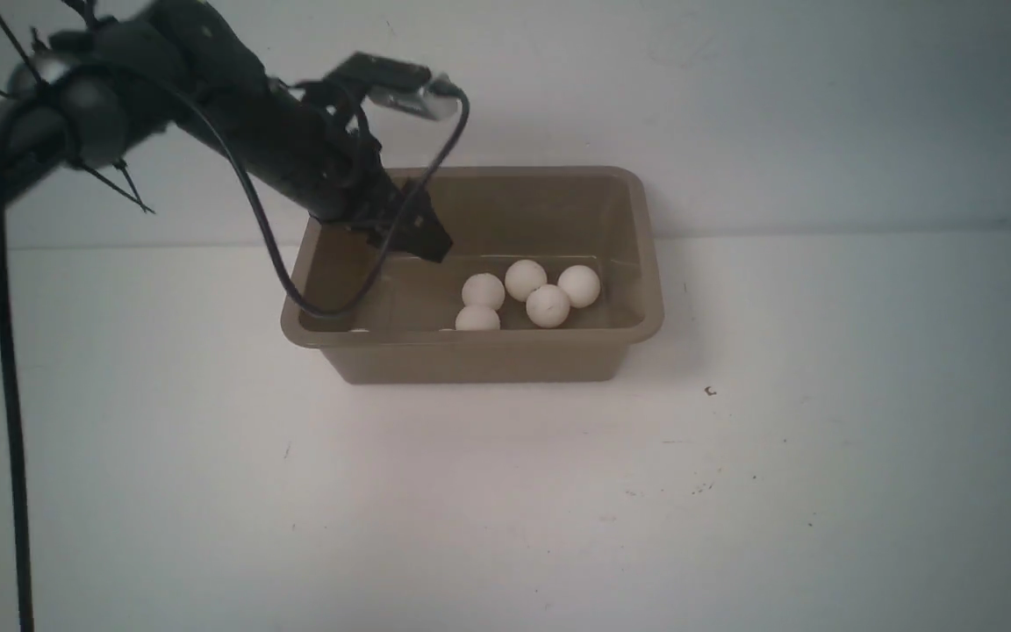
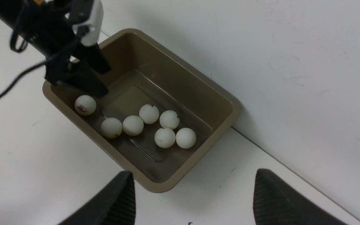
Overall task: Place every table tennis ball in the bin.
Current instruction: Use the left arm to put the table tennis ball into the box, then use the left arm to clamp the table tennis ball closest to it
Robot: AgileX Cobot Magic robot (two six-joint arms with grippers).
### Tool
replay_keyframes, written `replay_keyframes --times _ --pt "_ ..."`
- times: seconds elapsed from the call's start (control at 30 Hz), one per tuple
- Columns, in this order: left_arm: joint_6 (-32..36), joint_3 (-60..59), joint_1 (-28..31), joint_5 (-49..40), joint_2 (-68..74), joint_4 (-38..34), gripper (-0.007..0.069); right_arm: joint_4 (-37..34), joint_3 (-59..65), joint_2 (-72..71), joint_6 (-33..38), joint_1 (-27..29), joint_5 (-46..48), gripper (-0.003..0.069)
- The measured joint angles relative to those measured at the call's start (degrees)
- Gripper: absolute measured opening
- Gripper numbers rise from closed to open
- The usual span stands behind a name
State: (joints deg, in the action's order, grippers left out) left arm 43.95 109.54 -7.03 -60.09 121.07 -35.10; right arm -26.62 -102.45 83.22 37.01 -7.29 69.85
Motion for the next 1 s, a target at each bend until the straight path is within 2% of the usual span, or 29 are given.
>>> replay_keyframes --times 0.1,0.3,0.37,0.47,0.5,0.67,0.93,1.0 --pt "0.4 1.6 4.6 -4.1 -5.7 0.9 0.0435 0.0 0.0 0.0 0.1 0.0 -0.2 0.0462" --pt "3.7 2.1 19.4 -9.7 -12.0 -1.1 0.0426 0.0 0.0 0.0 0.9 0.0 -0.7 0.0462" --pt "8.9 2.1 25.4 -10.1 -11.5 -3.7 0.0426 0.0 0.0 0.0 1.2 0.0 -1.0 0.0462" --pt "17.5 1.3 29.9 -10.1 -10.3 -8.6 0.0426 -0.2 0.0 0.0 1.2 0.0 -1.1 0.0462" --pt "22.5 0.6 31.0 -10.1 -9.5 -11.5 0.0426 -0.3 0.0 0.0 1.3 0.0 -1.1 0.0462" --pt "40.6 -1.6 32.5 -10.1 -3.9 -20.4 0.0426 -1.7 0.0 0.0 1.4 0.0 -1.2 0.0462" --pt "50.6 -2.0 30.4 -9.1 8.1 -23.2 0.0426 -2.6 0.0 0.3 1.4 0.0 -1.1 0.0462" --pt "55.2 -2.0 29.7 -8.6 11.5 -23.6 0.0426 -3.2 0.0 1.0 1.4 0.0 -0.8 0.0462"
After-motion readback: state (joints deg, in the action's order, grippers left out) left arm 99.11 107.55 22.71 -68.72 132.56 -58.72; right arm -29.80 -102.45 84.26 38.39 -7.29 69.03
